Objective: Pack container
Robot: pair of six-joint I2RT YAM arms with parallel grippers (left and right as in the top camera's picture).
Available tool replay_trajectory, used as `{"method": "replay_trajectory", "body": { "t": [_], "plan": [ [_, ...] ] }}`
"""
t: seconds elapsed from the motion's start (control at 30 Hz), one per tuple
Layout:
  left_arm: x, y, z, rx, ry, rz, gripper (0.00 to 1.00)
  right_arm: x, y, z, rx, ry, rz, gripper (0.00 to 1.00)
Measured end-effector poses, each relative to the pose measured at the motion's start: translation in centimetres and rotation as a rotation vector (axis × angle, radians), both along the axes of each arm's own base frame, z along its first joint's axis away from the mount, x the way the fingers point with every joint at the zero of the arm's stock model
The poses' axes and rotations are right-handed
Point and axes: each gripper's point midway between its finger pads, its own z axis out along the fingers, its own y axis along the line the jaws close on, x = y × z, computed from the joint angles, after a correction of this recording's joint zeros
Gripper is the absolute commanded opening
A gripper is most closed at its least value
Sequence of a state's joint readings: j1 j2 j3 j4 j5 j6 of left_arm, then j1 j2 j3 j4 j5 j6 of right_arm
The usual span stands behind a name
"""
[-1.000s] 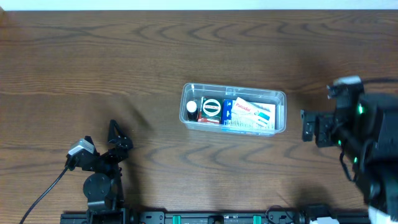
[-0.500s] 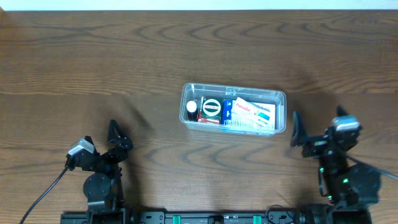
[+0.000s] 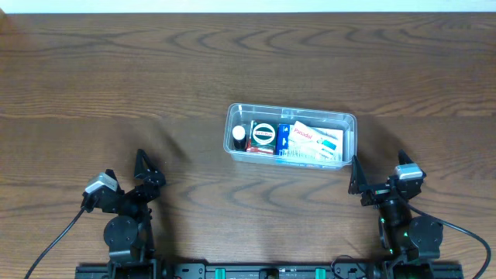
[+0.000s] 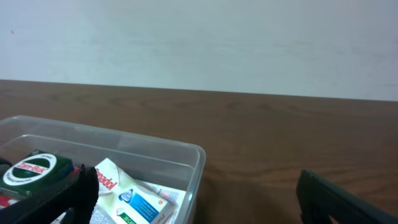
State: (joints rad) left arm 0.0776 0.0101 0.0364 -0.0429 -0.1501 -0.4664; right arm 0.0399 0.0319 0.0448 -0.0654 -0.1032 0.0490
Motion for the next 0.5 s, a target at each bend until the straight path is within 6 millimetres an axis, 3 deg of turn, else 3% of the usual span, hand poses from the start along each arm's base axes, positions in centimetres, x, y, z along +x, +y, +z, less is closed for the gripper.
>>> {"method": "replay_trajectory", "body": {
  "t": [0.2,0.5],
  "plan": [
    [0.0,0.0,0.0,0.0,0.0,0.0,0.98,0.1,-0.1,-1.4,0.01,0.023,-0.009,0.99],
    [0.0,0.0,0.0,0.0,0.0,0.0,0.98,0.1,-0.6,-1.4,0.0,0.024,-0.04,0.99]
  ]
}}
